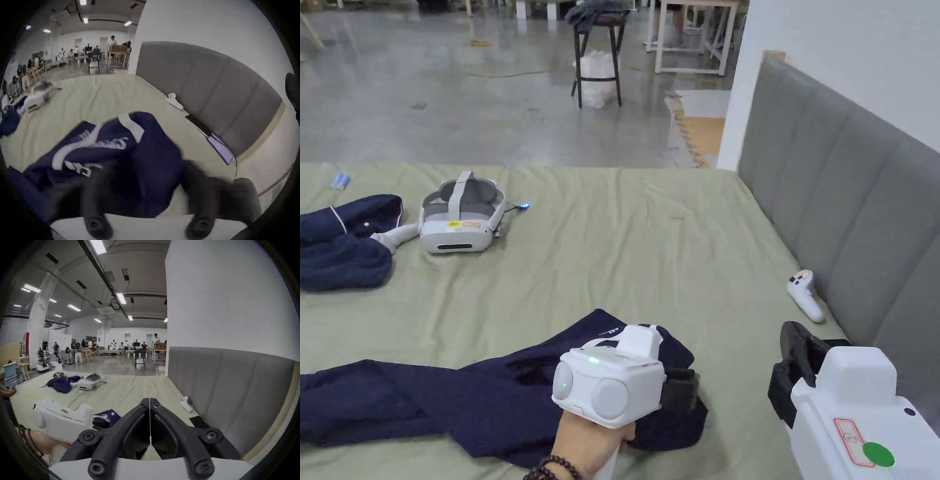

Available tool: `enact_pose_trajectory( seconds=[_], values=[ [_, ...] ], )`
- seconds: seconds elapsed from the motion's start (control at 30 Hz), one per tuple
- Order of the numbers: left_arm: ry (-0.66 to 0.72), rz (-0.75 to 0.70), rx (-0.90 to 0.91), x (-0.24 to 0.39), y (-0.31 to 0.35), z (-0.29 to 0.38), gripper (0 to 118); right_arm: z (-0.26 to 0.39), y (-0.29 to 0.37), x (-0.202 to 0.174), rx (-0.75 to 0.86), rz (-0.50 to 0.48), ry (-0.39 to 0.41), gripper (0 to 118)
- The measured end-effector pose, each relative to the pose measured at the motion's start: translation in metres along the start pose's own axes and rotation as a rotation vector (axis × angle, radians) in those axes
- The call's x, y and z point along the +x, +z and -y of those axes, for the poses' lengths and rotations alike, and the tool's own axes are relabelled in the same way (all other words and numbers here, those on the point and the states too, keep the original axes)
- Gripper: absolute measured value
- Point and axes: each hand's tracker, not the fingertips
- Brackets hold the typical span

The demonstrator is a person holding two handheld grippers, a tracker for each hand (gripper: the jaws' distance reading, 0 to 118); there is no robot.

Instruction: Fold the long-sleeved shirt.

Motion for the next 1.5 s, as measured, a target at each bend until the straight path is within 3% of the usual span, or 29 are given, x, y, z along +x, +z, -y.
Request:
enact_pose_trajectory(
  seconds=[0.03,0.07,0.23,0.3,0.33,0.43,0.47,0.5,0.67,0.87,0.9,0.93,0.97,1.0,1.03,1.13,1.23,1.37,1.4,1.43,1.47,1.5],
  values=[
    [-0.020,-0.003,0.014,0.000,0.010,-0.003,110,0.001,0.000,0.002,-0.003,0.002,0.004,0],
    [-0.062,-0.019,0.117,-0.003,0.030,-0.009,103,0.000,-0.002,0.002,-0.006,0.002,0.007,0],
    [-0.173,-0.225,0.342,-0.004,0.151,-0.014,102,-0.010,-0.011,-0.014,-0.001,-0.031,-0.023,0],
    [-0.178,-0.333,0.405,-0.015,0.192,0.008,94,-0.015,-0.010,-0.028,0.003,-0.060,-0.038,0],
    [-0.166,-0.366,0.419,-0.020,0.209,0.020,83,-0.016,-0.011,-0.034,0.000,-0.067,-0.040,0],
    [-0.087,-0.476,0.387,-0.035,0.252,0.062,5,-0.015,-0.007,-0.054,-0.006,-0.107,-0.038,0],
    [-0.056,-0.506,0.375,-0.040,0.259,0.075,3,-0.015,-0.008,-0.059,-0.011,-0.120,-0.031,0],
    [-0.036,-0.548,0.379,-0.045,0.265,0.088,3,-0.014,-0.006,-0.065,-0.012,-0.126,-0.025,0],
    [0.009,-0.495,0.335,-0.063,0.272,0.102,3,-0.012,-0.003,-0.082,-0.026,-0.145,-0.005,0],
    [0.052,-0.386,0.292,-0.083,0.232,0.042,5,-0.010,-0.005,-0.084,-0.052,-0.146,0.016,0],
    [0.059,-0.366,0.270,-0.091,0.215,0.024,14,-0.008,-0.007,-0.083,-0.062,-0.139,0.023,0],
    [0.056,-0.337,0.214,-0.101,0.197,0.006,32,-0.006,-0.008,-0.082,-0.072,-0.123,0.034,0],
    [0.059,-0.307,0.168,-0.114,0.170,-0.014,75,-0.003,-0.009,-0.081,-0.081,-0.116,0.040,0],
    [0.042,-0.302,0.110,-0.124,0.144,-0.030,102,-0.001,-0.011,-0.079,-0.090,-0.114,0.035,0],
    [0.039,-0.307,0.068,-0.135,0.115,-0.043,110,0.002,-0.014,-0.076,-0.102,-0.110,0.026,0],
    [0.010,-0.299,-0.051,-0.158,0.036,-0.073,94,0.013,-0.024,-0.070,-0.141,-0.092,0.003,0],
    [0.010,-0.303,-0.164,-0.174,-0.034,-0.079,94,0.023,-0.035,-0.064,-0.192,-0.067,0.008,0],
    [-0.043,-0.314,-0.305,-0.163,-0.067,-0.055,94,0.037,-0.048,-0.059,-0.253,-0.059,0.037,0],
    [-0.031,-0.310,-0.260,-0.187,-0.090,-0.051,92,0.040,-0.050,-0.057,-0.268,-0.065,0.035,2],
    [-0.025,-0.304,-0.255,-0.189,-0.087,-0.061,82,0.043,-0.053,-0.055,-0.287,-0.070,0.030,10],
    [-0.033,-0.273,-0.278,-0.191,-0.080,-0.070,32,0.048,-0.056,-0.054,-0.313,-0.085,0.027,38],
    [-0.094,-0.259,-0.201,-0.179,-0.058,-0.074,5,0.053,-0.059,-0.053,-0.346,-0.110,0.019,61]
  ],
)
